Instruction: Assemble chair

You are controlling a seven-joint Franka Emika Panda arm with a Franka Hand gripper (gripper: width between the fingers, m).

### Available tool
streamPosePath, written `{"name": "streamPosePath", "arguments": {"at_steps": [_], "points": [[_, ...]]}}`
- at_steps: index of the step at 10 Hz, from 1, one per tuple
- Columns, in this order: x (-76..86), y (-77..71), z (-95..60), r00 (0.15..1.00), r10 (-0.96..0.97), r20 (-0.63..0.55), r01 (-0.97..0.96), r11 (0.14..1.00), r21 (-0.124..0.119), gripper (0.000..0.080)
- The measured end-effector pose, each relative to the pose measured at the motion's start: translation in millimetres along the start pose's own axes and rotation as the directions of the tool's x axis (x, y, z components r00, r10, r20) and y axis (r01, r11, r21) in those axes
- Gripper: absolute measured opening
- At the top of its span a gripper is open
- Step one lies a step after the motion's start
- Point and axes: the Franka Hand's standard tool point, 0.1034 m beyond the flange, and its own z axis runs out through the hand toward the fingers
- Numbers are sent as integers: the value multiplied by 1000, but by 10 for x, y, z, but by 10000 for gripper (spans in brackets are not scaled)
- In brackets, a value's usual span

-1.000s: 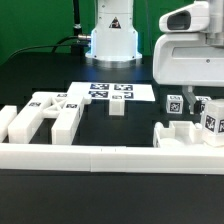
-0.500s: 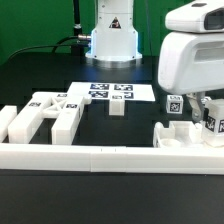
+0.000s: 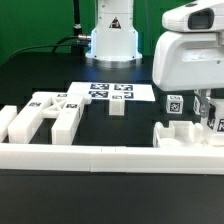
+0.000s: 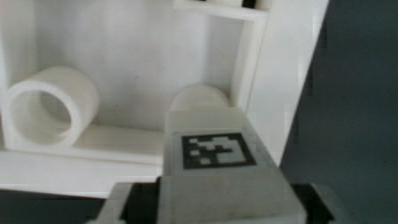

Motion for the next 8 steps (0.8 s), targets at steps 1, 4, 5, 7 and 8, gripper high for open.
{"name": "streamPosePath", "arguments": {"at_steps": [1,4,5,7,8], "points": [[0,-2,4,991,133,-7,-133,991,-1,288],[-4,16,15,794,607,6,-607,794,20,288],[3,13,20,652,758,35,-758,652,2,288],[15,54,25,409,910,71,-912,409,15,288],[12,48,26,424,903,70,-906,424,15,288]]}}
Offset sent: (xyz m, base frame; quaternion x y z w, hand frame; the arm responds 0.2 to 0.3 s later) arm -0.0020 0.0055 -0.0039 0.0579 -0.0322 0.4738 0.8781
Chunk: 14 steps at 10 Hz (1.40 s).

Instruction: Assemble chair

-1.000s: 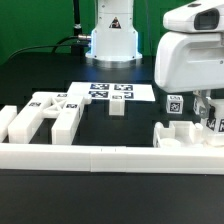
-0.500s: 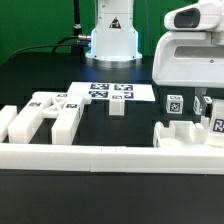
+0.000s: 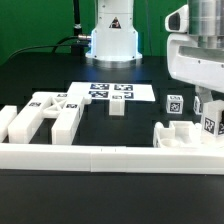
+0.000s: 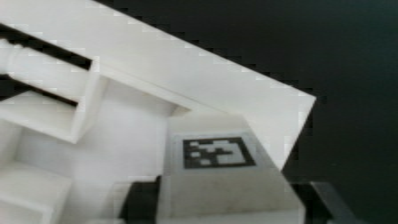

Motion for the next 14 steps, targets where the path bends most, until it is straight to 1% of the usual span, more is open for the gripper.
{"name": "streamPosePath", "arguments": {"at_steps": [1,2,3,4,5,6,7,9,10,11,12,14], "points": [[1,3,5,1000,-29,1,29,1000,0,357],[-2,3,7,1000,-28,1,28,1000,-1,536],[0,5,9,999,-45,1,45,999,-1,619],[29,13,7,961,-277,2,277,961,-2,619],[31,16,-9,866,-499,10,499,866,3,644],[-30,24,-28,799,-602,13,601,799,10,644],[-23,31,-23,782,-623,13,623,782,9,649],[-18,36,-19,664,-747,11,747,664,10,649],[-43,32,-15,483,-875,2,875,483,-4,649],[-9,8,-45,155,-988,8,987,155,-33,649],[1,-24,-64,98,-995,5,994,98,-39,649],[2,-9,-51,166,-986,5,985,166,-39,637]]}}
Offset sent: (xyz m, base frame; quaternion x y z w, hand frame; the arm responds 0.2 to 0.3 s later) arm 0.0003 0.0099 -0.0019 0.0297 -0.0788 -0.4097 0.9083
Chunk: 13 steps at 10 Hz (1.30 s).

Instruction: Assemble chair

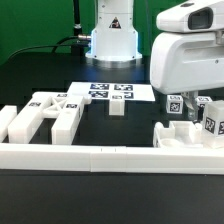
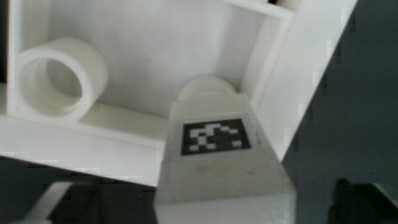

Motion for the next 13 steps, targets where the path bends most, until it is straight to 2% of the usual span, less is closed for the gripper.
{"name": "streamPosePath", "arguments": {"at_steps": [2,4,5,6,8,9,11,12,13], "points": [[0,-1,0,986,165,0,-165,986,0,287],[0,2,5,953,303,-1,-303,953,0,284],[2,6,8,885,466,-13,-466,885,-3,284],[2,-4,5,832,554,-19,-555,832,-17,284],[5,-1,12,555,831,-22,-832,554,-33,284],[7,6,9,356,934,-26,-934,355,-33,284],[2,21,6,40,999,-25,-999,40,-23,285],[-1,21,6,12,1000,-24,-1000,12,-23,285],[-3,24,6,-71,997,-23,-997,-72,-21,285]]}}
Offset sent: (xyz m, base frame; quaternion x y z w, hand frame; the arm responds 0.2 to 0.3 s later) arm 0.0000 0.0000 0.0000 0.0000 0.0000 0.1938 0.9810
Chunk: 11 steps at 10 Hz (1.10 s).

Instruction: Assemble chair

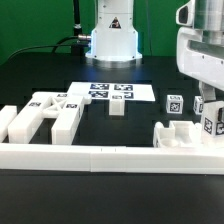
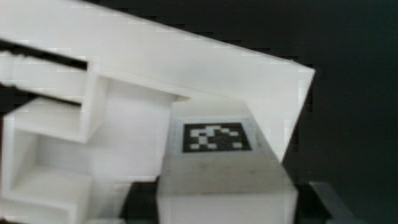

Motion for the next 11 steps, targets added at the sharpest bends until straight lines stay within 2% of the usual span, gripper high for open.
{"name": "streamPosePath", "arguments": {"at_steps": [3,6,9,11], "points": [[10,6,3,971,239,20,-239,971,-4,285],[-36,0,15,869,493,48,-493,870,0,285],[-45,2,17,910,413,47,-413,911,2,285],[-56,-35,-19,997,61,45,-62,998,23,570]]}}
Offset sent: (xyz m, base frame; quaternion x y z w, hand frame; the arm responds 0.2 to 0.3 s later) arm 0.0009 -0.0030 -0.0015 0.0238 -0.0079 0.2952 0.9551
